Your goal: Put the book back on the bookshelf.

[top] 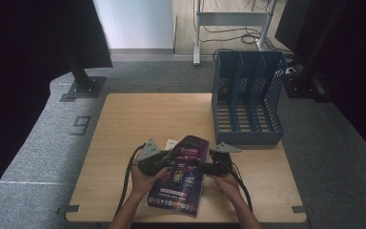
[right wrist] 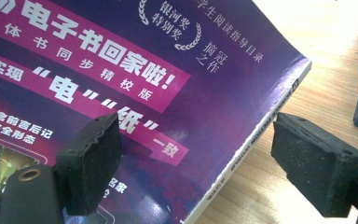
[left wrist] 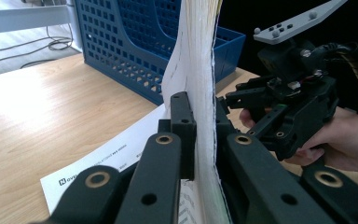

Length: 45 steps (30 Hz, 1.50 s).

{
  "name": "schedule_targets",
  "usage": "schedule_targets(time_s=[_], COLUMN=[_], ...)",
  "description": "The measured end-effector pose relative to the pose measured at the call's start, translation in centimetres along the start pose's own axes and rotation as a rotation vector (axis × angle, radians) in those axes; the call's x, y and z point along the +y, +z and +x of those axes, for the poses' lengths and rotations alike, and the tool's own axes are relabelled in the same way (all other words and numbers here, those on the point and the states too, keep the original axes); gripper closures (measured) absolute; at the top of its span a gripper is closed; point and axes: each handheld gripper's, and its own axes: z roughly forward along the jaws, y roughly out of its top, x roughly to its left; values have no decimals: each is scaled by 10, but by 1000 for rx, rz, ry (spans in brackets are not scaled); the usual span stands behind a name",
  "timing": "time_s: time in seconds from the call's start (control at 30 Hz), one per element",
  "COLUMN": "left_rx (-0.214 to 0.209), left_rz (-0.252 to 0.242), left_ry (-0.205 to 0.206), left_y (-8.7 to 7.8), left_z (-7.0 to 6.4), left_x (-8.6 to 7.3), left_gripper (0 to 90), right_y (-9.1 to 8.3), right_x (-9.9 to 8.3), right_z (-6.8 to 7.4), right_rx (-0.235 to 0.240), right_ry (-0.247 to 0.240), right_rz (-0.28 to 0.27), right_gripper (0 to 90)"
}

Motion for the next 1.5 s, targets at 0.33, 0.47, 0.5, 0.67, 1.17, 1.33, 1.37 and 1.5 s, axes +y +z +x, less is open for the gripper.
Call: schedule_targets(time_s=[0.33,0.47,0.5,0.67,1.17,1.33,1.37,1.5], left_rx=[-6,-6,-6,-12,11,12,15,22], left_rz=[-1,2,2,4,67,89,97,121], left_ry=[0,-3,-3,-12,-79,-109,-111,-131], left_y=[-1,-1,0,1,11,16,17,23], left_z=[0,0,0,1,18,25,26,31], left_x=[0,0,0,-1,-17,-24,-25,-32], left_gripper=[866,866,866,866,864,864,863,863], right_y=[3,5,6,8,4,5,5,9], right_x=[-1,-3,-3,-4,-2,-2,-3,-5], right_z=[-2,-4,-4,-2,5,7,7,7], right_rx=[28,46,52,82,56,42,39,33], right_ry=[30,45,48,53,19,-2,-4,-5], right_rz=[16,27,28,37,27,35,41,58], right_gripper=[136,132,132,135,168,173,175,179])
